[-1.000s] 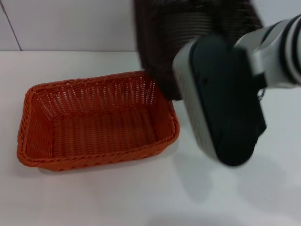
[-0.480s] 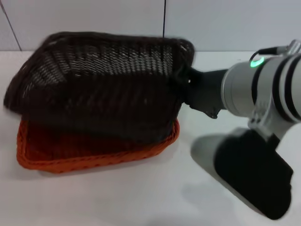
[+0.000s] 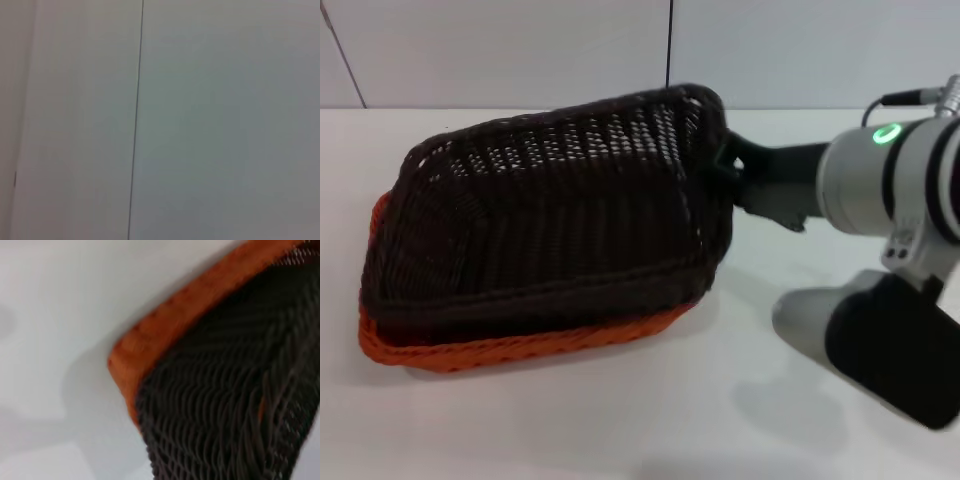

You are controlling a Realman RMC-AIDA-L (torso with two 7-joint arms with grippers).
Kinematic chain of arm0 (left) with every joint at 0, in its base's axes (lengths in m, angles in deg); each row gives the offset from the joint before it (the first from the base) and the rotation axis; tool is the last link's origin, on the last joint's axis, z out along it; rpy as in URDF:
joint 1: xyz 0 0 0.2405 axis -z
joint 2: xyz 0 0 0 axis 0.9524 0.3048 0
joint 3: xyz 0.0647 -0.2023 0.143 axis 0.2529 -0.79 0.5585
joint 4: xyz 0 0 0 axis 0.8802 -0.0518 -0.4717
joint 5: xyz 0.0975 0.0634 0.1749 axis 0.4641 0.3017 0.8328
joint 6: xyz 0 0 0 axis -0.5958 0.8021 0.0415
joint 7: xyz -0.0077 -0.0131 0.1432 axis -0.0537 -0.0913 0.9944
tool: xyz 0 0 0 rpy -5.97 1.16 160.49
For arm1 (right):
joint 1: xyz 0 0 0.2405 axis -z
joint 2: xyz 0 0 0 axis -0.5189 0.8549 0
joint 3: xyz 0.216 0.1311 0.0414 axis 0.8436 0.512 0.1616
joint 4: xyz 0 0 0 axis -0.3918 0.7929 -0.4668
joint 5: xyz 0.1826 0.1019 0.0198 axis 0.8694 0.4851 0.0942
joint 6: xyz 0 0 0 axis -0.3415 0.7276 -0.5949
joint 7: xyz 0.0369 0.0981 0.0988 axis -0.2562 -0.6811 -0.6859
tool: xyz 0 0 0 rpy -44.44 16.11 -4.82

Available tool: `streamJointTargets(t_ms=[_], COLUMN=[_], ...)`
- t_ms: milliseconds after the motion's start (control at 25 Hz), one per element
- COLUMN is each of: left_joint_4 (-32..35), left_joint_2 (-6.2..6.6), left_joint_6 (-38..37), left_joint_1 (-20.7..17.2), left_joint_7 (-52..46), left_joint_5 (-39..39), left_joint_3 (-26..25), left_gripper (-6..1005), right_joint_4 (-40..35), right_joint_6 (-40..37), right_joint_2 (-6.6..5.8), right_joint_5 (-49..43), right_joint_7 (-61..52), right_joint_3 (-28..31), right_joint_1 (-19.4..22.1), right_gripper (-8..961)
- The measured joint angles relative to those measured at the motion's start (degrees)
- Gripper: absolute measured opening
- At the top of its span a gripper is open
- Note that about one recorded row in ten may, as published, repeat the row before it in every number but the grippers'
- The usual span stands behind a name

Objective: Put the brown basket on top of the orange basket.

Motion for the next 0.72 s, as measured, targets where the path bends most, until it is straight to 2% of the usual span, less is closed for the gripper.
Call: streamJointTargets(t_ms=[40, 80, 240, 560, 720], left_joint_4=[0.00, 0.00, 0.09, 0.10, 0.02], left_joint_2=[0.00, 0.00, 0.02, 0.12, 0.36], left_joint_6=[0.09, 0.23, 0.70, 1.04, 2.83], left_joint_1=[0.14, 0.38, 0.94, 1.36, 1.99], left_joint_7=[0.01, 0.08, 0.36, 0.49, 0.51], left_joint_5=[-0.28, -0.70, -1.26, -1.62, -1.60], left_joint_3=[0.14, 0.29, 0.41, 0.40, 0.01], left_gripper=[804, 804, 804, 804, 804], right_joint_4=[2.58, 2.58, 7.22, 7.66, 6.61], right_joint_6=[6.25, 6.25, 18.02, 20.19, 21.61], right_joint_2=[0.08, 0.08, -0.08, -0.03, 0.05], right_joint_5=[-0.09, -0.09, -0.49, -0.32, -1.34], right_joint_7=[0.04, 0.04, 0.31, -2.00, -2.03], right_joint_3=[-0.01, -0.01, -1.48, -2.85, -4.07], right_joint_1=[0.83, 0.83, 2.54, 4.04, 7.54], right_gripper=[226, 226, 228, 230, 367])
